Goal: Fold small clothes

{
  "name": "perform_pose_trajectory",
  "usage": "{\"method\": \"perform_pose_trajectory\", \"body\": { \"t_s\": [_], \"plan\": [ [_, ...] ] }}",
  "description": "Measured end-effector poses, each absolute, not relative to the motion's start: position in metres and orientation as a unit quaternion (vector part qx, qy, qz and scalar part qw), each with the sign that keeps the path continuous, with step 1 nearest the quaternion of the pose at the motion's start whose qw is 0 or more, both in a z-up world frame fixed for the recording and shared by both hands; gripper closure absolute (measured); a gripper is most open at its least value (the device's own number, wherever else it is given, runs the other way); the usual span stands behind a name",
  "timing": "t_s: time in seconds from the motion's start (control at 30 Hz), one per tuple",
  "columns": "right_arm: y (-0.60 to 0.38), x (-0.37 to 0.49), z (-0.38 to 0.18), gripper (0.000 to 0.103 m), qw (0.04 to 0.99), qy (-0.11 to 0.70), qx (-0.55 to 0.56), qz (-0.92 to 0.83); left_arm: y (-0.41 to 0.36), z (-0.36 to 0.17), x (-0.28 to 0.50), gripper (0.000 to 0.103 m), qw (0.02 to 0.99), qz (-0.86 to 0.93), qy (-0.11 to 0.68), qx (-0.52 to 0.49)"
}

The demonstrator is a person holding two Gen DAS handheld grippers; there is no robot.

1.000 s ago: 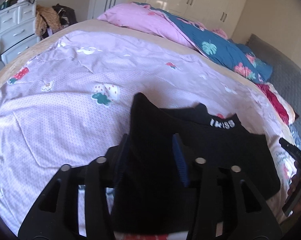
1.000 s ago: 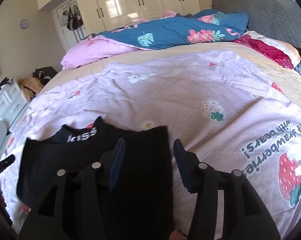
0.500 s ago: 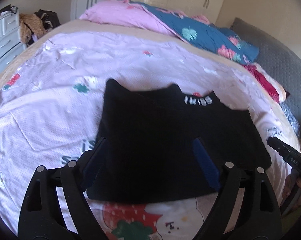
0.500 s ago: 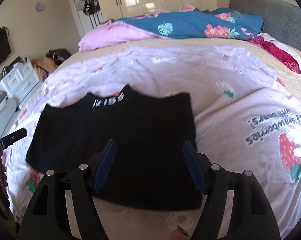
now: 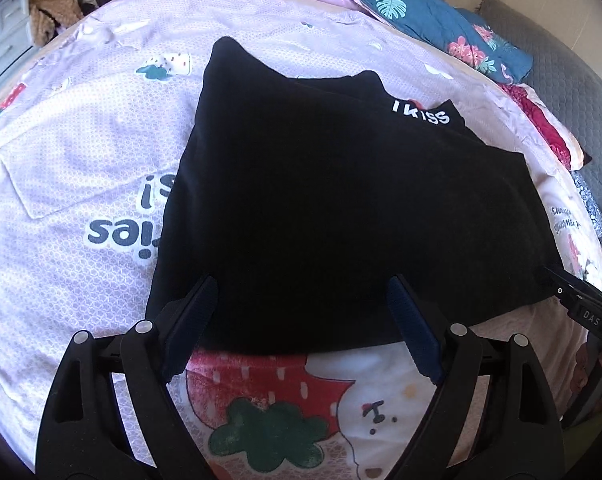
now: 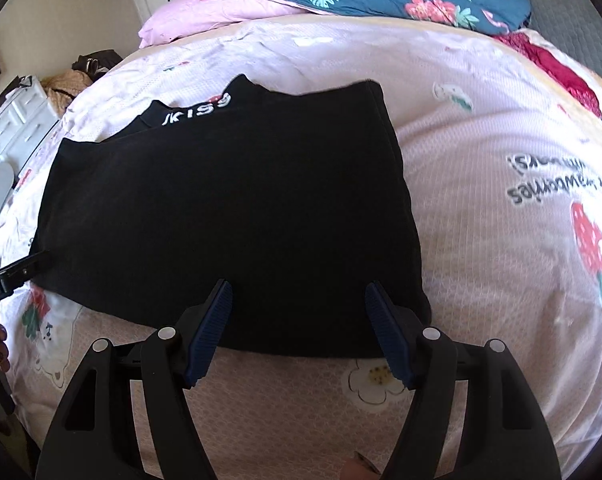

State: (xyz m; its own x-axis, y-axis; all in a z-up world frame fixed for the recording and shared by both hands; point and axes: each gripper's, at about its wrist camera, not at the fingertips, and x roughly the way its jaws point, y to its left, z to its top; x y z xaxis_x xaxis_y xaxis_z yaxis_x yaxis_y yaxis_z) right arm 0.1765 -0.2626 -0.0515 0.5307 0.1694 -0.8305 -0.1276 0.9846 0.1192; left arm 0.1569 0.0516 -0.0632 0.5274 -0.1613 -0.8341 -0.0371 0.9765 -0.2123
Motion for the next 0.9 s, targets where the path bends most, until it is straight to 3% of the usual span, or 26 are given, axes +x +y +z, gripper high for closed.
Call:
{"method": "perform_pose_trajectory", "body": {
  "t_s": [0.3, 0.83, 0.9],
  "plan": [
    [-0.266, 0.169, -0.051, 0.035, 0.875, 0.477, 0.022, 0.078, 0.050, -0.059, 0.146, 0.024, 0.870, -0.033, 0.482, -0.101],
    [-0.271, 0.141, -0.025, 0.010, 0.890, 0.449, 0.029, 0.080, 0.052, -0.043, 0.121, 0.024, 0.872, -0.033, 0.473, -0.124],
    [-0.270, 0.137, -0.022, 0.010, 0.891, 0.447, 0.022, 0.080, 0.052, -0.040, 0.118, 0.019, 0.872, -0.033, 0.472, -0.126]
  ]
}}
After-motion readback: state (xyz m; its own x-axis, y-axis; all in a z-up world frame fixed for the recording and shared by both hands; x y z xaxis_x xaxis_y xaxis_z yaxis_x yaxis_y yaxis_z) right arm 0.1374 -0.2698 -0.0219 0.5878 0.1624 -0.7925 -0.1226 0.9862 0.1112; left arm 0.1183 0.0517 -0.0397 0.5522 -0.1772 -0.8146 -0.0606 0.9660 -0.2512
